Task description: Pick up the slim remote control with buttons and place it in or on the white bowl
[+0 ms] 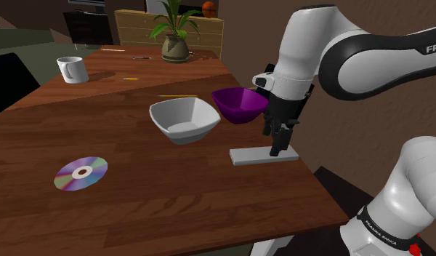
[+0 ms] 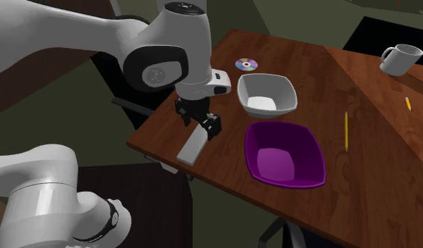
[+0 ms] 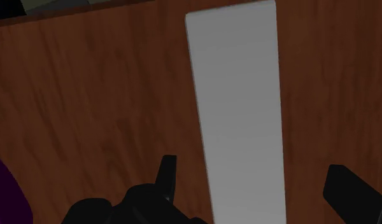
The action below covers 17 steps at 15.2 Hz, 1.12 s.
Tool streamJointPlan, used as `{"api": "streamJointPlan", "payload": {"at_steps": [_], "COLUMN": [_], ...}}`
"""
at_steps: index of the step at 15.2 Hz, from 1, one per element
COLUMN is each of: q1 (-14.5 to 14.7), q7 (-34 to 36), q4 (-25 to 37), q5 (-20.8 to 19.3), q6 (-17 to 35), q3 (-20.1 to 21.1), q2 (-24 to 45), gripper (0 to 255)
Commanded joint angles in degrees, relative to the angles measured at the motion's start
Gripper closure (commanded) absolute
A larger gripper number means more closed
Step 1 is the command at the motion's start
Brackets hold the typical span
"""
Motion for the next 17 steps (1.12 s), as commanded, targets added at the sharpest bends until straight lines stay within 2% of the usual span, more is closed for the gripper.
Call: {"api": "streamJointPlan", "payload": {"at_steps": [1,7,14,15,17], "q1": [0.38,0.34,0.34,0.34,0.34], "q7": [-0.70,-0.60,-0.60,-0.60,-0.60], "q4": [-0.89,-3.85,-3.85,-3.85,-3.85], "q5": [0.02,0.09,0.09,0.09,0.09], "q6": [1.74,6.66,6.66,6.66,6.65], "q3": [0.25,0.67,0.67,0.67,0.66], "q2": [0.88,2.86,2.86,2.86,2.85], "gripper": [0,0,0,255,255]}}
